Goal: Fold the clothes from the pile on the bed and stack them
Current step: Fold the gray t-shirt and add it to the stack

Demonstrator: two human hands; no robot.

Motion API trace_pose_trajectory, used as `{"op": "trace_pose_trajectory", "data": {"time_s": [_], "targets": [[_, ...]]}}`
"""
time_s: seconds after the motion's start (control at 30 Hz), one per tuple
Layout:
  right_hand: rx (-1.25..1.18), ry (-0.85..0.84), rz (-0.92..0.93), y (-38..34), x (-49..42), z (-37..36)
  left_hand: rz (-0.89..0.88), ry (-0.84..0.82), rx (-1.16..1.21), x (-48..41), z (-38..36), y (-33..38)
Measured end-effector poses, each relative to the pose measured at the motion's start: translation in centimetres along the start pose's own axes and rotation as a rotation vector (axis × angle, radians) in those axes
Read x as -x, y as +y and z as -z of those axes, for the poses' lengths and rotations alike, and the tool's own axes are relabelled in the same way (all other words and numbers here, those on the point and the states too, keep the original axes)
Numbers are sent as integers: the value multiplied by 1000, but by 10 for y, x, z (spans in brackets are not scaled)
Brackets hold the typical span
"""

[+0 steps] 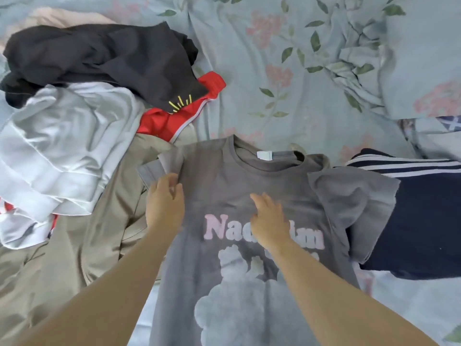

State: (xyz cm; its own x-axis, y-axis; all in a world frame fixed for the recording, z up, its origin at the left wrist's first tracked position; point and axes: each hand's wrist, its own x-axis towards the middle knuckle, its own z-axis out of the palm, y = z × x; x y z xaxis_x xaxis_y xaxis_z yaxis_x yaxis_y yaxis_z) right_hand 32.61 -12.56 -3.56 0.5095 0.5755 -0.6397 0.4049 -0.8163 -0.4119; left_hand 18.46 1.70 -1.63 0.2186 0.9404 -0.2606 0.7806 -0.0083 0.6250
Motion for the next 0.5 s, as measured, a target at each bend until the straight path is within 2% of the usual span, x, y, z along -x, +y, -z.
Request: {"op": "trace_pose_trajectory", "data": {"time_s": [0.1, 0.2, 0.3, 0.43, 0.5], "targets": [[109, -197, -65, 8, -19, -26, 149, 154, -28, -3, 5, -26], [128, -261, -106, 11, -28, -31, 266, 205, -19, -10, 5, -38], [97, -302, -132, 11, -32, -28, 317, 156, -99, -22, 1, -38], [135, -265, -151, 12, -30, -36, 378, 99, -44, -38, -2, -40], [159, -238, -161, 11, -29, -39, 334, 28, -155, -39, -5, -44]]}}
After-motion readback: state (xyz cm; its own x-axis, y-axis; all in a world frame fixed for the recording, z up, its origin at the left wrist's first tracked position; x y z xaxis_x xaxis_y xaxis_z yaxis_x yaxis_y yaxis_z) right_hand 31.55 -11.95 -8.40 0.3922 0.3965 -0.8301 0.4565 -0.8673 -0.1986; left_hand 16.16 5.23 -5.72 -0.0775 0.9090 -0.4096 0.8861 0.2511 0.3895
